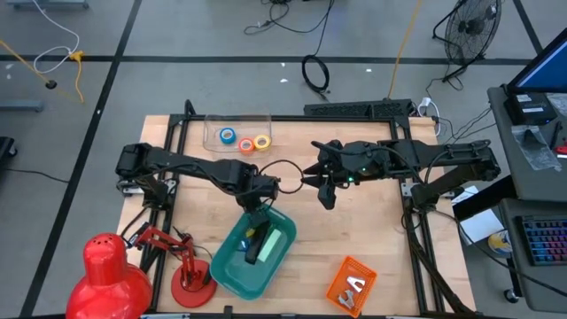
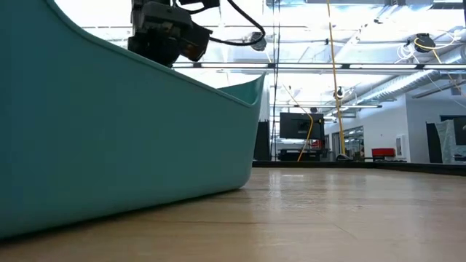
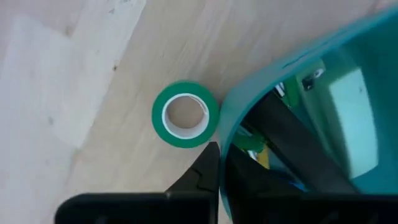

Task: Pick and place Stapler, Stapler remover, tape
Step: Adjust the green bin

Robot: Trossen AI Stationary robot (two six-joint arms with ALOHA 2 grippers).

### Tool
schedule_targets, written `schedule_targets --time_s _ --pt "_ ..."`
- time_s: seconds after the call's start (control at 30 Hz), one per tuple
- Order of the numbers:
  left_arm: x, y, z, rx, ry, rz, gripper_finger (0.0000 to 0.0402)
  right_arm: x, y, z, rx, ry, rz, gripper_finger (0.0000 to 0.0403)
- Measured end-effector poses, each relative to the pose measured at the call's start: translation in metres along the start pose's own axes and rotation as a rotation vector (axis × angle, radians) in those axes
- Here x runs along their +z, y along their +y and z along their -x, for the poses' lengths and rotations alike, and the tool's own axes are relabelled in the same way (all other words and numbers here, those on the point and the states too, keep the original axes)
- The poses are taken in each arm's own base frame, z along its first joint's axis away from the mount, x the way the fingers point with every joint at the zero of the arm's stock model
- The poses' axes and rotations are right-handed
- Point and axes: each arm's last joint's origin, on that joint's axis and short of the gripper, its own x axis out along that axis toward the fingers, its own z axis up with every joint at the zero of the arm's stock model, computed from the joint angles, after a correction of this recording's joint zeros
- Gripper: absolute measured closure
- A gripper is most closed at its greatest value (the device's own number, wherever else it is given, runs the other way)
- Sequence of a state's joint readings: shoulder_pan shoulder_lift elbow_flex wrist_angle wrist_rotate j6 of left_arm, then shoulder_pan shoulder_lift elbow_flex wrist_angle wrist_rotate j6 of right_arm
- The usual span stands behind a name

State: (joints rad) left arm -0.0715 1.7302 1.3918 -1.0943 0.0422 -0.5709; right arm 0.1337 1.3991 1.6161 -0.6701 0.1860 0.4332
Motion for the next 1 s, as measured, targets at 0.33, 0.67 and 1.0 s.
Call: schedule_targets --time_s 0.33,0.67,1.0 --pt "-0.014 -0.017 0.000 -0.108 0.147 0.421 0.0397 0.000 0.000 0.000 0.000 0.000 0.012 0.0289" --pt "-0.026 -0.034 -0.001 -0.121 0.170 0.410 0.0391 0.000 0.000 0.000 -0.001 0.000 0.027 0.0289" --pt "-0.028 -0.041 -0.001 -0.166 0.172 0.358 0.0327 0.000 0.000 0.000 0.002 0.001 0.027 0.0289"
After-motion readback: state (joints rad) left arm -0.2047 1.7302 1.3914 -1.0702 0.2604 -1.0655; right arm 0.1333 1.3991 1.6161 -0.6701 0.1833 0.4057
